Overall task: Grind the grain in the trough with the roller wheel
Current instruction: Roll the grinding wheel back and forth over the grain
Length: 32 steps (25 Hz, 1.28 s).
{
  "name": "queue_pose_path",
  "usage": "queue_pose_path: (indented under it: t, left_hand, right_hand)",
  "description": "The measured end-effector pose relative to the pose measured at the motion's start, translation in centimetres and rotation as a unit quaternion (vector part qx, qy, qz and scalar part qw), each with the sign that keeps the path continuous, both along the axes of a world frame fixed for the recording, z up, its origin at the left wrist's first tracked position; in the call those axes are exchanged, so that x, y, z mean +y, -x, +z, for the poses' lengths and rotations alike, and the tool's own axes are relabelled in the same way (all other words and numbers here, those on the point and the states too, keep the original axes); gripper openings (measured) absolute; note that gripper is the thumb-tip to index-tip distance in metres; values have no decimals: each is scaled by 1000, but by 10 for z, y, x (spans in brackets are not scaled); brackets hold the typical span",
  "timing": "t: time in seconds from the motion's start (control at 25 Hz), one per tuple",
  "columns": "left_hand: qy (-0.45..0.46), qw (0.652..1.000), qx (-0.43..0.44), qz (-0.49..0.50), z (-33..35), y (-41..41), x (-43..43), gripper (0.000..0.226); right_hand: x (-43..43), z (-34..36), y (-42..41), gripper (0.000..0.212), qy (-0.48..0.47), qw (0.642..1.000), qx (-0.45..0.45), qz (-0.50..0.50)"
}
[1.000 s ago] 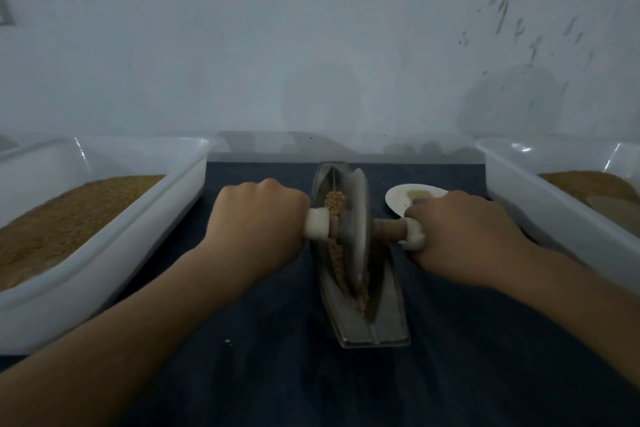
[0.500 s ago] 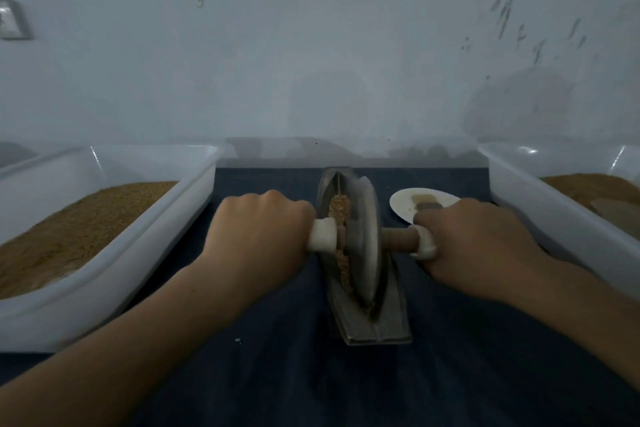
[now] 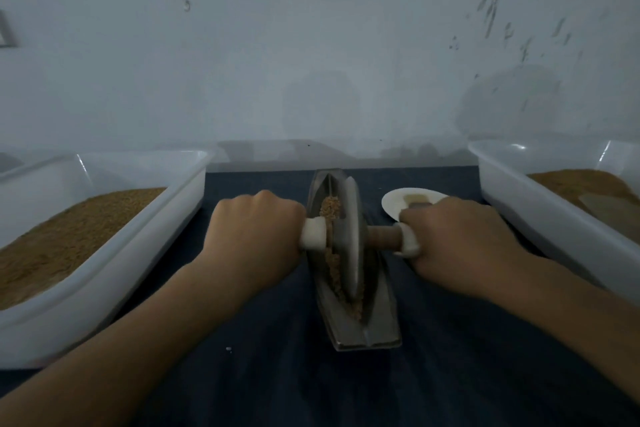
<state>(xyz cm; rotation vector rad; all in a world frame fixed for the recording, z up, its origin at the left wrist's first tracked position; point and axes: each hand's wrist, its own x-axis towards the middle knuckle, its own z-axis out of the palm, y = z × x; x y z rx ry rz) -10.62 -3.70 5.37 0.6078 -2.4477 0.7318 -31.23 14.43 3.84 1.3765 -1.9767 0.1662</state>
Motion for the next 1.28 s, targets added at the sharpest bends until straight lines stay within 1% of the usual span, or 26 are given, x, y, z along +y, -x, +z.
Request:
queue_pose_path:
  t: [0.04,0.08,0.12,0.16,0.2,0.28,0.36,0.4,0.44,0.48,0.56,0.6,0.64,0.68,0.72,0.76,0.8,0.88,0.96,1.04,1.08,1.12,1.16,1.2,1.24,1.28]
  left_hand:
    - [8,1000,17,-9,2,-4,1,55]
    - [-6,1000,14,-1,1,-3,-1,57]
    - [-28,999,-4,29,-4,0,-3,53]
    - [-59,996,-20,59,-8,7,-8,42]
    - [-95,993,-10,76,-7,20,-16,28]
    - [-120,988,-1,102,4,44,-26,9]
    - [-112,988,-14,101,13,55,-29,5]
    - [-112,989,-24,91,14,52,-27,4]
    - [-118,990,-28,76,11,44,-25,8]
    - [-113,992,-27,56,6,31,-21,20]
    - [-52,998,-27,8,-2,3,-8,49]
    - [-26,999,-20,4,0,-4,-4,59]
    - [-6,1000,-15,5,2,-3,-4,61]
    - [-22,999,-25,12,0,3,-7,52]
    - [-57,998,-25,26,-4,11,-13,35]
    - [-97,994,-21,50,-2,24,-19,16]
    - [-116,990,-16,76,3,39,-24,4]
    - [-142,984,-26,105,16,60,-32,9]
    - [-145,984,-36,100,19,59,-29,9]
    - [-111,991,-29,75,10,38,-21,3]
    - [-73,996,-10,45,4,25,-14,12]
    - [-35,999,-4,7,0,12,-6,27]
    - [-14,1000,-2,-18,-1,1,1,42]
    - [-7,1000,7,-27,2,-3,3,51]
    - [-11,1000,6,-23,3,0,1,54]
    - [-31,1000,-5,4,-1,6,-2,50]
  right_hand:
    - [6,2,-1,24,34,999,38,18]
    - [4,8,-1,26,37,998,57,11]
    - [-3,12,-2,28,17,998,61,-9]
    - [-16,15,-1,29,-20,998,45,-33]
    - [-33,18,2,27,-54,998,-2,-45]
    - [-60,30,9,17,-89,989,-98,-66]
    - [-67,32,14,10,-110,977,-162,-79]
    - [-60,30,14,9,-114,975,-173,-76]
    - [-48,26,12,11,-112,979,-157,-68]
    - [-35,18,10,16,-89,990,-100,-46]
    - [-8,9,-2,29,-16,1000,20,-13]
    - [-2,10,-4,31,10,999,52,-1]
    - [-2,10,-3,31,13,998,54,-4]
    - [-7,9,-2,30,6,999,45,-17]
    - [-18,9,1,27,-19,999,19,-38]
    - [-34,12,6,24,-37,998,-28,-50]
    - [-50,17,10,21,-53,993,-83,-60]
    - [-72,25,20,16,-70,985,-139,-74]
    - [-71,24,19,13,-75,982,-155,-72]
    - [-49,13,14,24,-53,991,-113,-51]
    - [-32,6,9,28,-28,997,-66,-37]
    - [-15,2,3,28,-4,999,-28,-24]
    - [-2,-1,0,26,16,1000,-12,0]
    - [5,-2,-1,23,19,1000,-18,13]
    - [4,-2,-1,23,9,1000,-23,9]
    - [-2,1,-2,22,-4,1000,-21,-11]
